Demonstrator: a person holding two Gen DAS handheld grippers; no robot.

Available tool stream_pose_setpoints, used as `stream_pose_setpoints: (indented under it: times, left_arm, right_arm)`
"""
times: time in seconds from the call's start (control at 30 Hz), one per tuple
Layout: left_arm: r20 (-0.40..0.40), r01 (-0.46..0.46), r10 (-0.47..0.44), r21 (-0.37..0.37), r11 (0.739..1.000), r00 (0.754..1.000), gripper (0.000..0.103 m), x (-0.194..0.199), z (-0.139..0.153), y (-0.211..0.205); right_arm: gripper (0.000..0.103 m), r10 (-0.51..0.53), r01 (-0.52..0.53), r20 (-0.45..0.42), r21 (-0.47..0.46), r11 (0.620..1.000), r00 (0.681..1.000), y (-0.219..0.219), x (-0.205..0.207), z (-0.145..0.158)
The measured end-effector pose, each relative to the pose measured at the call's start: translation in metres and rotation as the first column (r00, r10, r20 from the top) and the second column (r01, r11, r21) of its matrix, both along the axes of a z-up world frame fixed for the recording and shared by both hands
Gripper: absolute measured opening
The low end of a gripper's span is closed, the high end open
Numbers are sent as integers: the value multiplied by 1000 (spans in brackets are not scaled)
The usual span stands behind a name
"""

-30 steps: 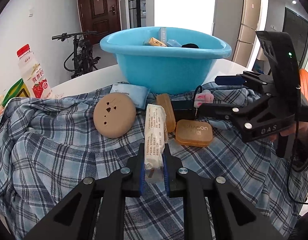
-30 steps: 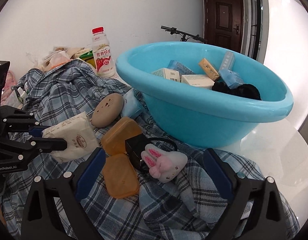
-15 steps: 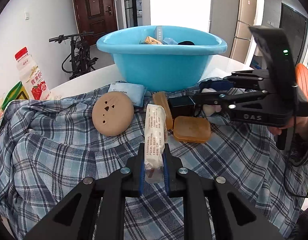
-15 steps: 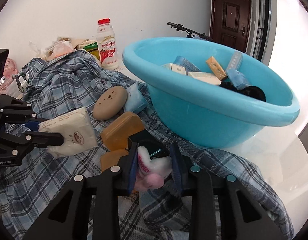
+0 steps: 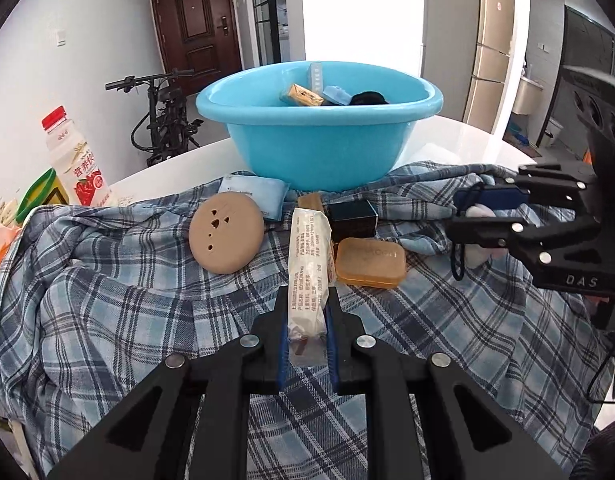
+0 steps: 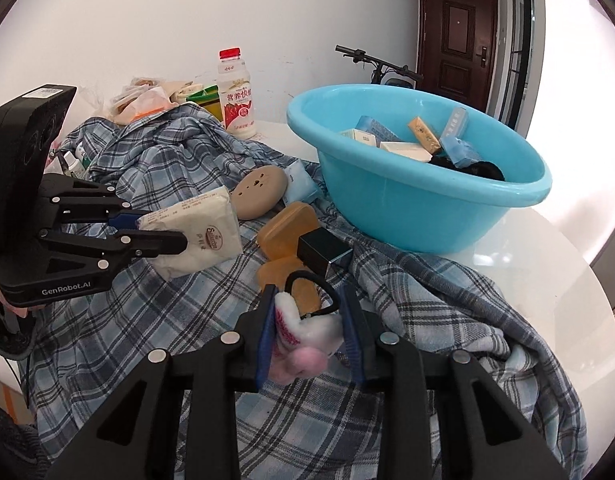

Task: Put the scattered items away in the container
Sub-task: 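Carry the white bar with the left tool while the right tool carries the bunny to the basin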

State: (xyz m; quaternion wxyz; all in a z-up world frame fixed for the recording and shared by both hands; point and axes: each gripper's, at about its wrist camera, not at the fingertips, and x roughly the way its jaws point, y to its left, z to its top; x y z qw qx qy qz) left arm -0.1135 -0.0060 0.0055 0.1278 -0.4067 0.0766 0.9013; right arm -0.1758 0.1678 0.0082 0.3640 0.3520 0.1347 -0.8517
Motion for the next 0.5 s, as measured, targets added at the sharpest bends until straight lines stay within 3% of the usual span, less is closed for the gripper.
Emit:
stream_pose_setpoints:
  times: [0.5]
  left_arm:
    - [-43, 10, -10, 1, 1000, 999, 16, 17, 23, 11]
  right_arm:
    - [29, 2, -4, -41, -34, 999, 999, 18, 27, 25]
